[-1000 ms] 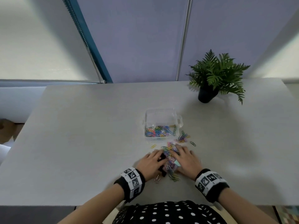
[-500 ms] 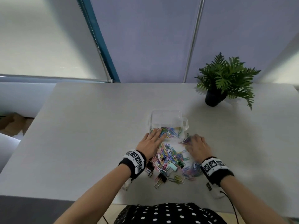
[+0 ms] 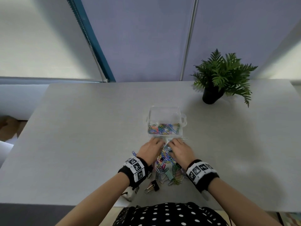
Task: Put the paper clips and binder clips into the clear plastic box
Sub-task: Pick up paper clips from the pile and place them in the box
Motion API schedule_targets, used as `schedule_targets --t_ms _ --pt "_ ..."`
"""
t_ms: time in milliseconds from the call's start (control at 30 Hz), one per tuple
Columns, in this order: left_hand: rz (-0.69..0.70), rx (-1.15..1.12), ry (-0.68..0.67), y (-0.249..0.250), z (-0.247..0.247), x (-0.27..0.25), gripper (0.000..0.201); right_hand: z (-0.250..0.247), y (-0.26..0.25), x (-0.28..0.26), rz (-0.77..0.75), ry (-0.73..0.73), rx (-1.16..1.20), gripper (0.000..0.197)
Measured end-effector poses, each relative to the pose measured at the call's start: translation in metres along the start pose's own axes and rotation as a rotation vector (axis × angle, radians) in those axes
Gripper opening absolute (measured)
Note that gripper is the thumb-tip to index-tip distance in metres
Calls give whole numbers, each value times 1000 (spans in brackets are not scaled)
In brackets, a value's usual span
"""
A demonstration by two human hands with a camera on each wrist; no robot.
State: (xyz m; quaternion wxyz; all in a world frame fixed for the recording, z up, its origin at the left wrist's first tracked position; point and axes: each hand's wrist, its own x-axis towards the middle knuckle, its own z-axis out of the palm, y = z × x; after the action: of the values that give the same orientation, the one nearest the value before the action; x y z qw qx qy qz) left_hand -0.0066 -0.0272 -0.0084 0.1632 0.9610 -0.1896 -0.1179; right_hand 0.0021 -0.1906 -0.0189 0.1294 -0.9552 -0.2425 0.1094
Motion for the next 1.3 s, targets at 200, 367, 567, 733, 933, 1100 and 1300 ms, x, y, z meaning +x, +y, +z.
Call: schedule_targets --t_ms 200,367,567,733,933,1100,1300 --pt "-199 -71 -108 4 7 11 22 2 10 9 76 -116 73 33" --pt "-335 -338 -121 -19 -6 19 13 -9 27 13 281 -125 440 8" --pt "-421 -781 -163 -37 -16 12 6 -21 31 13 323 -128 819 12" --pt "-451 -1014 -237 -42 -22 9 16 -27 31 13 423 -119 1104 22" --pt "-361 -946 -176 -35 -45 27 13 -48 26 16 421 -122 1269 16" --pt "-328 -549 -15 -32 -70 57 22 -62 24 44 405 19 1070 20" --pt "-116 -250 86 -15 -65 41 33 -61 21 44 167 62 310 21"
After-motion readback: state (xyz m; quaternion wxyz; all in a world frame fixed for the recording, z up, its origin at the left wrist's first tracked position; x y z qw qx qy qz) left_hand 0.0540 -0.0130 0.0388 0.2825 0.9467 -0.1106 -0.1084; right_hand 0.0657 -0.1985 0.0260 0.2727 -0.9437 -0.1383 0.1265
